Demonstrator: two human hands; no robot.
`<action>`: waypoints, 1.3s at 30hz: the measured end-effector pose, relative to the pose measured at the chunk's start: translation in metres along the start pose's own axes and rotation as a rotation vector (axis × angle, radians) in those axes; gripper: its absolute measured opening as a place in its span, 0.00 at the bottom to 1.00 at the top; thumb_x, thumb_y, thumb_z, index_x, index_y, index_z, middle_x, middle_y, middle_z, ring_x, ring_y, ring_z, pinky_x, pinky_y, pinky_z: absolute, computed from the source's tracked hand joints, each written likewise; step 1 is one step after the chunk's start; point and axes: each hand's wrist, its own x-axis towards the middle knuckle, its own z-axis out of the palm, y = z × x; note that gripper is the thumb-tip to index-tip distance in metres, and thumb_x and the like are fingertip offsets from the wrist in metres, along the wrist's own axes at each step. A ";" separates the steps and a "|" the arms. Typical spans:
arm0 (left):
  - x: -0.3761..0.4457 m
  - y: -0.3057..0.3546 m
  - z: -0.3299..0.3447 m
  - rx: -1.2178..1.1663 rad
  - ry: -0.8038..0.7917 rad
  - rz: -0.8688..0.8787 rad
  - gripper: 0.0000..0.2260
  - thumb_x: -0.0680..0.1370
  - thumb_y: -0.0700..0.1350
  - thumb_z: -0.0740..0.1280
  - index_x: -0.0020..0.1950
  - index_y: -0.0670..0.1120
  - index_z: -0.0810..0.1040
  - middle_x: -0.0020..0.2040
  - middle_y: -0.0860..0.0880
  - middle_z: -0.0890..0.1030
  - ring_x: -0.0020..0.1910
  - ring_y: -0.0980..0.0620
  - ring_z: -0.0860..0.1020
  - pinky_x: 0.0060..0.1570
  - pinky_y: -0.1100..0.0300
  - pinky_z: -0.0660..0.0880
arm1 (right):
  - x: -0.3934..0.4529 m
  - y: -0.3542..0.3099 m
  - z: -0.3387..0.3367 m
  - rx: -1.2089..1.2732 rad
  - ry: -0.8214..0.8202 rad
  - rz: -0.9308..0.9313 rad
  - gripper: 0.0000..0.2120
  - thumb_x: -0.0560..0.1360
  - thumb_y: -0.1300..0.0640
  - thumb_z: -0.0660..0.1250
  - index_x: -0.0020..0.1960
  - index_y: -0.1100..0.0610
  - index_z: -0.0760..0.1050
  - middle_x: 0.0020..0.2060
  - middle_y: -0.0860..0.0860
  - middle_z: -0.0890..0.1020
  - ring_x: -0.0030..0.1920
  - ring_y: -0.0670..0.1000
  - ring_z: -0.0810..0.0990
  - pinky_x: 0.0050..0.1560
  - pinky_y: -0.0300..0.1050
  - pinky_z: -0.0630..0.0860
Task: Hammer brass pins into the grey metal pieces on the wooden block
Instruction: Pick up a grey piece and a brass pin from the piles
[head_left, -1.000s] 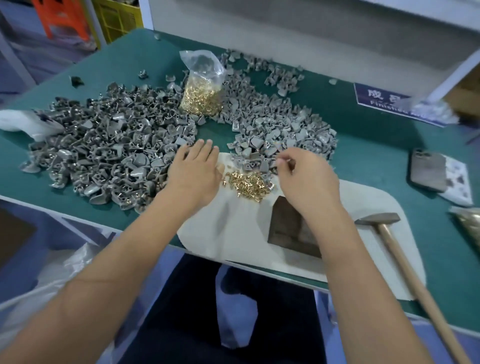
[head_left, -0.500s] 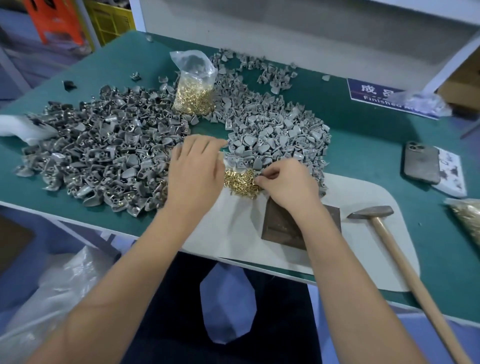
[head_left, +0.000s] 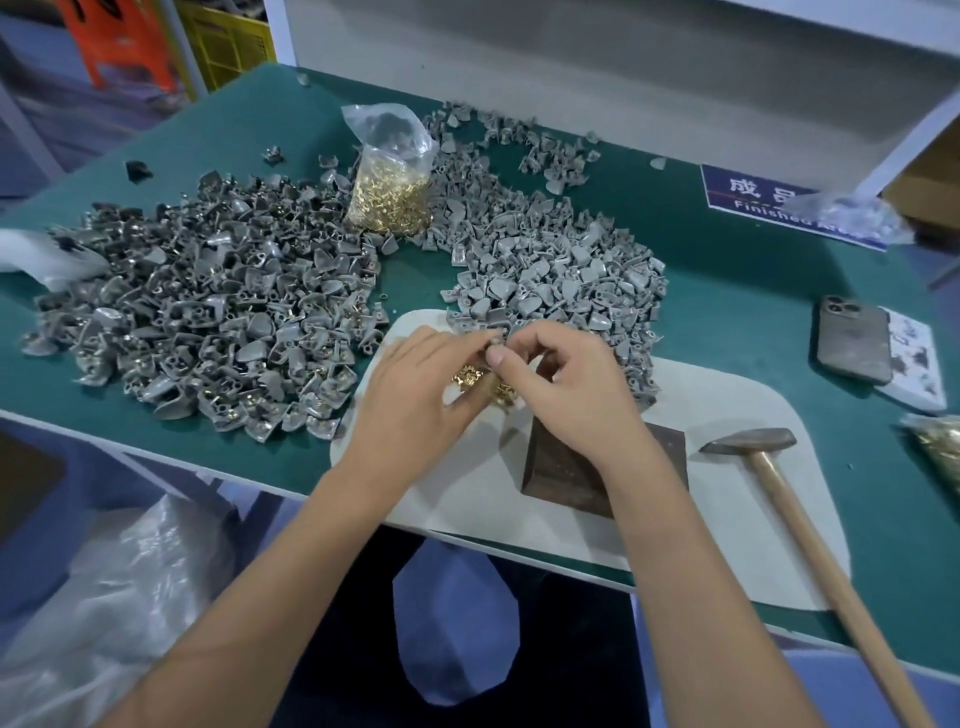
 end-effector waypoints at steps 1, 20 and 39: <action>0.000 0.000 0.000 -0.043 0.026 -0.020 0.14 0.78 0.47 0.69 0.62 0.42 0.81 0.51 0.50 0.83 0.48 0.51 0.78 0.52 0.49 0.76 | 0.000 0.000 0.000 -0.007 0.006 -0.008 0.09 0.76 0.42 0.69 0.43 0.46 0.80 0.38 0.44 0.82 0.37 0.46 0.79 0.41 0.54 0.78; 0.003 -0.009 -0.019 -0.403 0.414 -0.632 0.10 0.84 0.51 0.61 0.60 0.55 0.80 0.49 0.49 0.81 0.41 0.55 0.74 0.42 0.60 0.69 | 0.031 -0.039 0.055 -0.680 -0.098 -0.087 0.13 0.78 0.41 0.67 0.55 0.48 0.83 0.51 0.50 0.83 0.53 0.55 0.81 0.47 0.47 0.73; 0.002 -0.007 -0.014 -0.358 0.396 -0.454 0.14 0.87 0.48 0.52 0.57 0.48 0.77 0.50 0.53 0.77 0.52 0.53 0.75 0.54 0.59 0.71 | 0.027 -0.041 0.055 -0.489 -0.092 -0.017 0.06 0.80 0.51 0.66 0.54 0.48 0.81 0.52 0.49 0.82 0.53 0.54 0.81 0.48 0.47 0.75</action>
